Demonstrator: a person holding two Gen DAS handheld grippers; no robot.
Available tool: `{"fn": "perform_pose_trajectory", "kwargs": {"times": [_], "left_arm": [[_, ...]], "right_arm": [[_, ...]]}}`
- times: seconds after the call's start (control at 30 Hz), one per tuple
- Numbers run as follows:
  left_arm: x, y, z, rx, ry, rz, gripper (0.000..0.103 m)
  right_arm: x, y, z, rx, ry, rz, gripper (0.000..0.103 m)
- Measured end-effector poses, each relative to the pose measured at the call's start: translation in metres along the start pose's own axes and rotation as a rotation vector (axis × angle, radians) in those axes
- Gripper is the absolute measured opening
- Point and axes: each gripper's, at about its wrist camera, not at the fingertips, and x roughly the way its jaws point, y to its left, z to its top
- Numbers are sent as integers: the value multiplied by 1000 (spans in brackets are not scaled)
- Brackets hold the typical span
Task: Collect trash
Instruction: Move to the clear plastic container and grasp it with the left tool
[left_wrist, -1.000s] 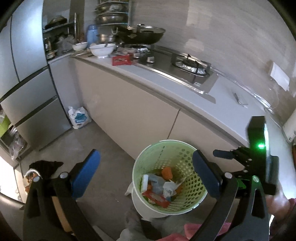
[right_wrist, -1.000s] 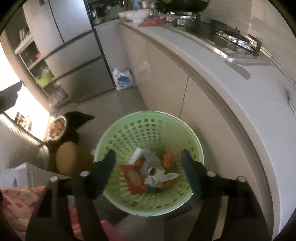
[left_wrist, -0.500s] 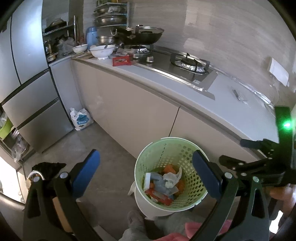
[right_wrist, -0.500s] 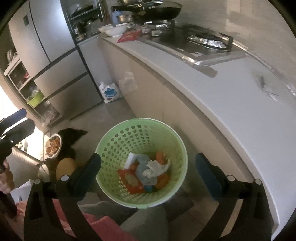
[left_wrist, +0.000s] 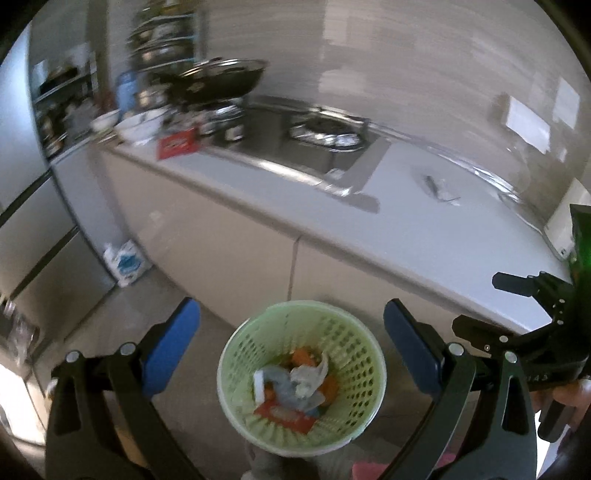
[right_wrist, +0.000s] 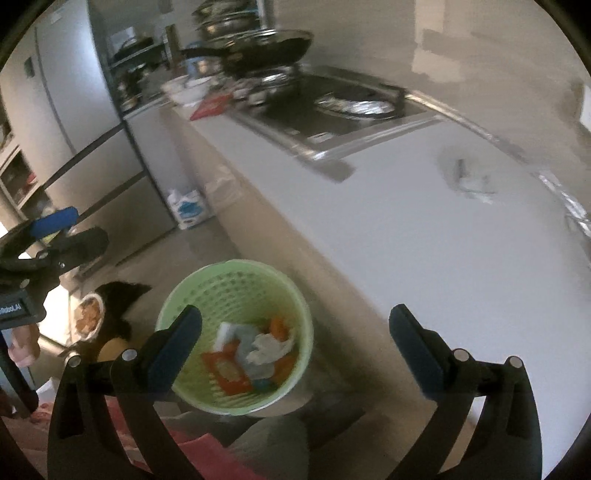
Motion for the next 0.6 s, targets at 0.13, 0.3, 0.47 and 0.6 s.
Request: {"fn": "perform_pose_trajectory", "kwargs": {"times": [0.13, 0.3, 0.47, 0.6], "left_arm": [[30, -35, 41, 75, 7, -50, 95], [72, -80, 87, 157, 21, -117, 95], [124, -137, 132, 242, 25, -189, 95], [163, -178, 160, 277, 38, -241, 95]], "right_arm": [[0, -39, 16, 53, -13, -49, 101], [7, -94, 33, 143, -17, -108, 101], [13, -146, 42, 219, -25, -170, 101], [17, -186, 45, 269, -34, -210, 101]]}}
